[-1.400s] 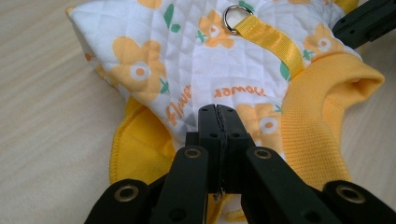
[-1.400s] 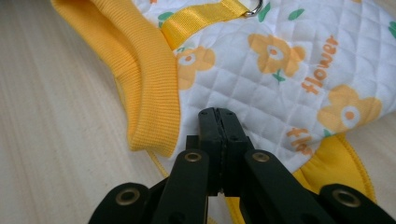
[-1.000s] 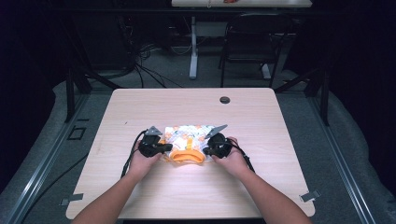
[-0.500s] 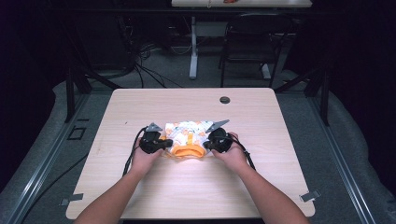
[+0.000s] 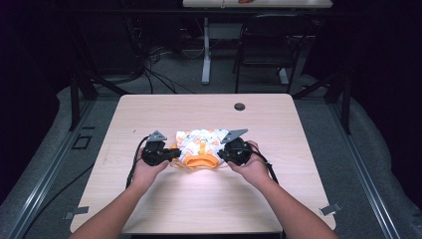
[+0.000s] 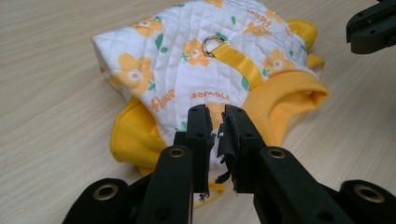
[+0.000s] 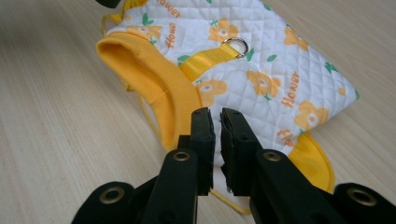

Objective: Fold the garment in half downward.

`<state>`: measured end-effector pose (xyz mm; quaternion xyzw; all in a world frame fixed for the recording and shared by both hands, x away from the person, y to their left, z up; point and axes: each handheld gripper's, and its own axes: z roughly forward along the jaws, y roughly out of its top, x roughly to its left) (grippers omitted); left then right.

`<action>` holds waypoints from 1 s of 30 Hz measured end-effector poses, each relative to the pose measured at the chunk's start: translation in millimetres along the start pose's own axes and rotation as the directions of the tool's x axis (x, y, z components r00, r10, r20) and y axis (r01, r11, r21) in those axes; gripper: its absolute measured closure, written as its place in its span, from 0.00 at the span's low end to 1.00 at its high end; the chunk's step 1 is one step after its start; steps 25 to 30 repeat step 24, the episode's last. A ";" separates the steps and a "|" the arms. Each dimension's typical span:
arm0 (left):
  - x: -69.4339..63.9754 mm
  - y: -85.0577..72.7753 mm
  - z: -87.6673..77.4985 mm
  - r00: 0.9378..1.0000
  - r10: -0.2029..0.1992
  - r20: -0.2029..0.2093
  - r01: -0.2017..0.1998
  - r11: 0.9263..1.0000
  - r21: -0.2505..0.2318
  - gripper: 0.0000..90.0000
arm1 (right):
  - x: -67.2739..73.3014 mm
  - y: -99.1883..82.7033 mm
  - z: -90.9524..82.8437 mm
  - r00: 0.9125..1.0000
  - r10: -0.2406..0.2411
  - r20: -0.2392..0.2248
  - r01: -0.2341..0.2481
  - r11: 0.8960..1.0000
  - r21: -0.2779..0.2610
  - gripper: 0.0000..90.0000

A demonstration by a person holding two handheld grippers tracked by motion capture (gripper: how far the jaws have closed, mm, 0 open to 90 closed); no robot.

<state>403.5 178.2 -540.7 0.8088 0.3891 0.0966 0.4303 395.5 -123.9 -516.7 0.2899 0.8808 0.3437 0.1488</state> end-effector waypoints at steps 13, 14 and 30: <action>-0.7 -26.8 -23.0 1.000 -0.002 -0.007 0.002 1.000 -0.021 0.81 | 5.2 -31.2 -21.6 0.999 0.037 0.010 -0.037 0.999 0.001 0.82; -0.7 -28.9 -24.4 1.000 -0.006 -0.006 0.006 1.000 -0.028 0.80 | 5.8 -33.4 -22.6 0.999 0.039 0.012 -0.039 0.999 0.004 0.82; -3.5 -49.2 -36.2 0.999 -0.041 0.003 0.041 0.997 -0.066 0.67 | 18.6 -51.6 -30.2 0.998 0.058 0.038 -0.057 0.998 -0.029 0.68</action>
